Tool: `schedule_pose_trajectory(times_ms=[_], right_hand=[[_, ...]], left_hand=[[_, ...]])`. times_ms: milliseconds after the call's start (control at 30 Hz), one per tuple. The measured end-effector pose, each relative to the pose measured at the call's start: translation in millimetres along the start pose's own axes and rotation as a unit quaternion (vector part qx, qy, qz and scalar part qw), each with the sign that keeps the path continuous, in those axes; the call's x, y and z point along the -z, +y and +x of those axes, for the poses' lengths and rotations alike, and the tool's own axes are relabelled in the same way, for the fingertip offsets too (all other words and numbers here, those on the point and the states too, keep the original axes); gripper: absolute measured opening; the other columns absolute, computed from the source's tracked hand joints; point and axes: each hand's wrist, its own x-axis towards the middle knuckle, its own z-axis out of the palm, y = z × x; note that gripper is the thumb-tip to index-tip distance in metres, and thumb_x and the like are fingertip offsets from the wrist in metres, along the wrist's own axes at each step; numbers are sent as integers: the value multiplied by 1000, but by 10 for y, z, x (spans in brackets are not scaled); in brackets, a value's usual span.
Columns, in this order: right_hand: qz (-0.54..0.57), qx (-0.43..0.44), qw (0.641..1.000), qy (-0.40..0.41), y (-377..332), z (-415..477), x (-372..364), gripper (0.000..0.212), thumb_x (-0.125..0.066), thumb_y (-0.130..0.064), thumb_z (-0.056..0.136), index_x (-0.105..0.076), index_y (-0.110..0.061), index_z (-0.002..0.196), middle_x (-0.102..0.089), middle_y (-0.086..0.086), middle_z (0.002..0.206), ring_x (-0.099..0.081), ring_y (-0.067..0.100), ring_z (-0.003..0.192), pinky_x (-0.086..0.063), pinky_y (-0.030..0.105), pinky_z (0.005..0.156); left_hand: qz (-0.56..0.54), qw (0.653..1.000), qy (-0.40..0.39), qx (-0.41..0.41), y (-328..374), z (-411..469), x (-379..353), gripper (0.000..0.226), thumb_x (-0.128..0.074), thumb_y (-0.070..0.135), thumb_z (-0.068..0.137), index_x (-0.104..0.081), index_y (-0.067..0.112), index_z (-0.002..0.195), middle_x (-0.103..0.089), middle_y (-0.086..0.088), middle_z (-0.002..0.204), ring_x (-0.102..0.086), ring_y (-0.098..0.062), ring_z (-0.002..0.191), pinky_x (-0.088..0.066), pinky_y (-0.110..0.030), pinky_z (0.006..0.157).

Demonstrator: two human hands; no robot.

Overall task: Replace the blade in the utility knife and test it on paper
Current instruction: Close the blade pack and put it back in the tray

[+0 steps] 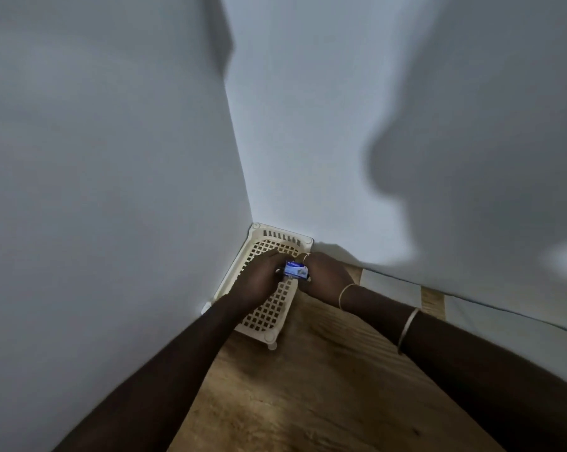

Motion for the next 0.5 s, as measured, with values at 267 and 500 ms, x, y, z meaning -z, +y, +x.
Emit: schedule_pose_trajectory(times_ms=[267,500], right_hand=[[-84,12,996,5,-90,610,-170,18,-65,-19,83,-66,-13,100,-70,12,99,-67,31,89,-49,35,72],[-97,-9,995,1,-96,878,-257,23,-62,-15,86,-66,-12,109,-71,10,108,-67,31,100,-53,38,79]], left_hand=[[-27,999,-16,13,-390,363,111,38,-67,-8,83,-74,10,116,-76,-9,112,-70,-23,101,-56,-37,89],[-68,997,-9,25,-554,563,151,36,-62,-3,89,-74,17,117,-74,4,112,-67,-5,97,-50,-20,88]])
